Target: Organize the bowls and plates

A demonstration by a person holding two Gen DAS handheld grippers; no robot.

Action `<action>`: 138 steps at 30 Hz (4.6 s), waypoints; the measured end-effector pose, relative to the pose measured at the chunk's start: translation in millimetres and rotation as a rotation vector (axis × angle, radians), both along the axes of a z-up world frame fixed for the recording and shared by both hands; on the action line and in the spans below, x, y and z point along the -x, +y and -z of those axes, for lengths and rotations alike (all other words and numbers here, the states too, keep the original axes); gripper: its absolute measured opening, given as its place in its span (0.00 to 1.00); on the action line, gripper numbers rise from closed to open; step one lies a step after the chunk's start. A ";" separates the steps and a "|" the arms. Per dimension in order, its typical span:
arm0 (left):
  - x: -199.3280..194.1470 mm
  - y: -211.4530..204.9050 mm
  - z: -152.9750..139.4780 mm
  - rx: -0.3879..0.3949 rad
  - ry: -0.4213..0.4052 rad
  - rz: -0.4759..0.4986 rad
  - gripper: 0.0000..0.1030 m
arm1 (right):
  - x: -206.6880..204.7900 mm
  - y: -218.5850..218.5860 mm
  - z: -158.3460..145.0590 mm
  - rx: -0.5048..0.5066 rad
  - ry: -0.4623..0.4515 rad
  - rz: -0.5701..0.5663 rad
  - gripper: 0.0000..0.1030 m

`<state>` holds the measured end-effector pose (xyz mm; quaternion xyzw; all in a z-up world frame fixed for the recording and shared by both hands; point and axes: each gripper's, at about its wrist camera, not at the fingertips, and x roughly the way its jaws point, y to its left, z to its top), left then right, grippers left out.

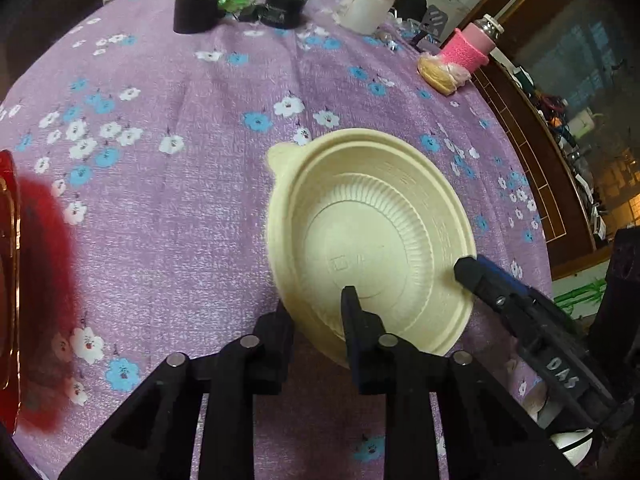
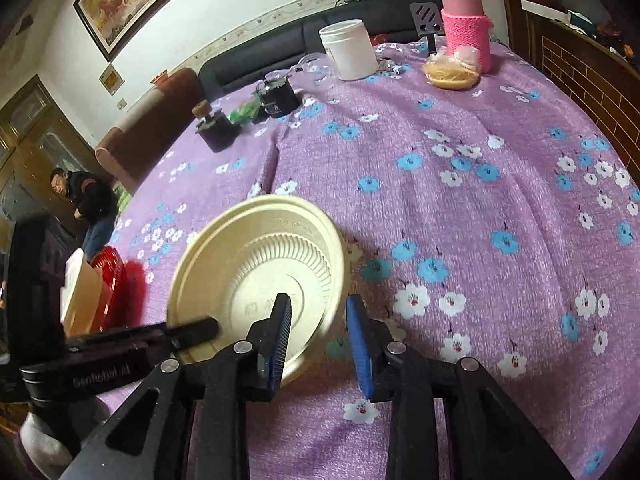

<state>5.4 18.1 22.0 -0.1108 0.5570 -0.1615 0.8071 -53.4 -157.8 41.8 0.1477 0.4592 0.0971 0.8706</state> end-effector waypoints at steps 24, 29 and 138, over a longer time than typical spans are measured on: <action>14.7 25.8 -1.5 0.027 -0.046 -0.042 0.31 | 23.0 34.1 0.0 0.027 -0.086 -0.012 0.25; 32.2 54.5 -31.3 0.073 -0.118 -0.101 0.31 | 31.6 47.8 -27.9 -0.014 -0.157 -0.053 0.24; 139.9 211.7 -94.1 -0.423 -0.435 -0.673 0.95 | 81.6 234.2 -47.7 0.045 -0.473 -0.196 0.69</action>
